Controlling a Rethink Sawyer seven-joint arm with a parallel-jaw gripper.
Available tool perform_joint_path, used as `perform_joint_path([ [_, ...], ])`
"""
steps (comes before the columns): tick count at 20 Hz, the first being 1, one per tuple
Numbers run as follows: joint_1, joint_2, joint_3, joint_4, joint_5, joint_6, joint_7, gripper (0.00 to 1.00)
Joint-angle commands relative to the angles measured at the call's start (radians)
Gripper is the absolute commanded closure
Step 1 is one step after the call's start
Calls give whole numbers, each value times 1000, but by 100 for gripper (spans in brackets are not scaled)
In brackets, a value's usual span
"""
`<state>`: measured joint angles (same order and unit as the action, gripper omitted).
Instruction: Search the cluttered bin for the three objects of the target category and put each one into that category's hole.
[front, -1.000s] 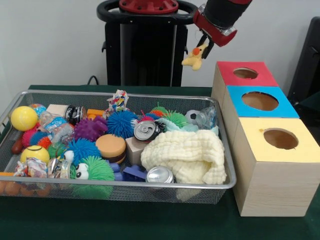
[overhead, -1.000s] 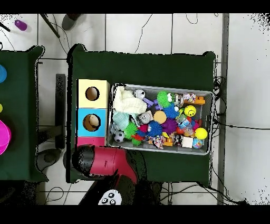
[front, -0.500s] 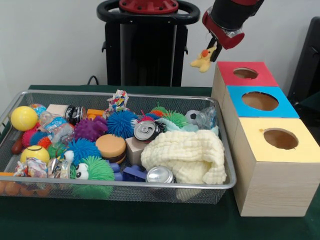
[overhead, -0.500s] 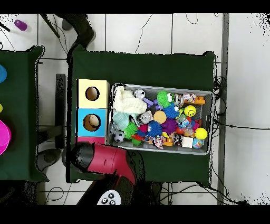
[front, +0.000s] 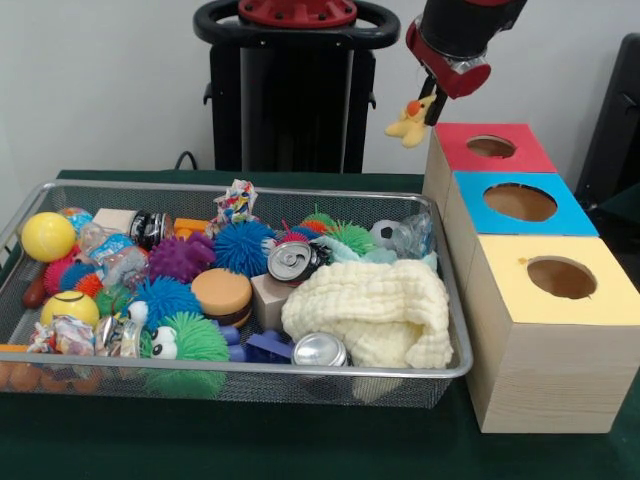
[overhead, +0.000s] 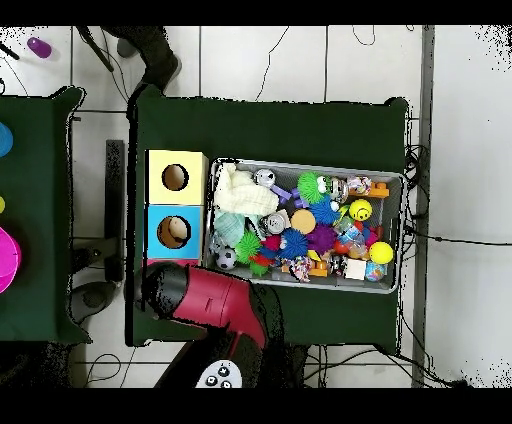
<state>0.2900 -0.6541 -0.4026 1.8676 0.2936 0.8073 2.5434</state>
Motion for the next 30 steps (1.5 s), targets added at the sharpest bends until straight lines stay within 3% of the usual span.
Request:
perform_joint_path([
  [1,-20,3,70,34,46,-78,160,100],
  [15,15,42,53,-56,22,7,192,100],
  [20,-14,-21,124,-25,104,-33,163,100],
  [22,-13,-41,127,-40,111,-6,160,100],
  [26,10,-50,102,-104,106,85,208,100],
  [30,41,-29,70,-147,106,97,270,100],
])
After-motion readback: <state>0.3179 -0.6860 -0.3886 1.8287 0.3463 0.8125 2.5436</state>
